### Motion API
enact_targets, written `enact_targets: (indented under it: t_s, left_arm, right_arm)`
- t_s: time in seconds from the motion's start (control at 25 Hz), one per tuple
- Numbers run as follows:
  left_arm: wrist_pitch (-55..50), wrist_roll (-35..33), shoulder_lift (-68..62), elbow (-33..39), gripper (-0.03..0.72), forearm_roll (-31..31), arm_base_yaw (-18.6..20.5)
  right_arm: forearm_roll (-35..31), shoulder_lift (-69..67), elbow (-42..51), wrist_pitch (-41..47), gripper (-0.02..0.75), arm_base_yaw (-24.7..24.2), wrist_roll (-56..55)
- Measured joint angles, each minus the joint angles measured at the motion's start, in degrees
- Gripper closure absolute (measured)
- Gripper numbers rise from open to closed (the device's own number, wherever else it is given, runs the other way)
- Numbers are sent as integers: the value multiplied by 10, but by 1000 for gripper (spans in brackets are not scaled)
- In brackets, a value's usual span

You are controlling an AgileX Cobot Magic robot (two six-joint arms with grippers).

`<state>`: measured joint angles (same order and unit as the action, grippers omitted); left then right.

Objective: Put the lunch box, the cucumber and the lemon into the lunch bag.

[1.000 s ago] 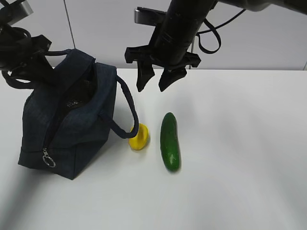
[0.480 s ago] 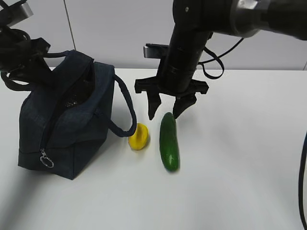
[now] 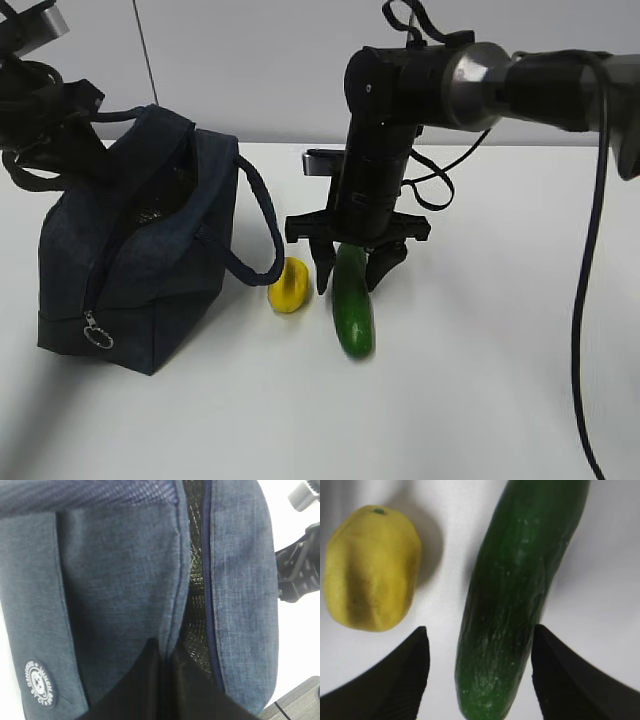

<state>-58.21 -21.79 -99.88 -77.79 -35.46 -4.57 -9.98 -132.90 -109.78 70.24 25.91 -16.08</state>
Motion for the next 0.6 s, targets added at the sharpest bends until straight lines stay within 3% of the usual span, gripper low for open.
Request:
enact_targets:
  t_s: [0.6]
  left_arm:
    - [-1,0,0,0,696,1,0]
  right_arm:
    - [8,-33,0,-2,259,0,-6]
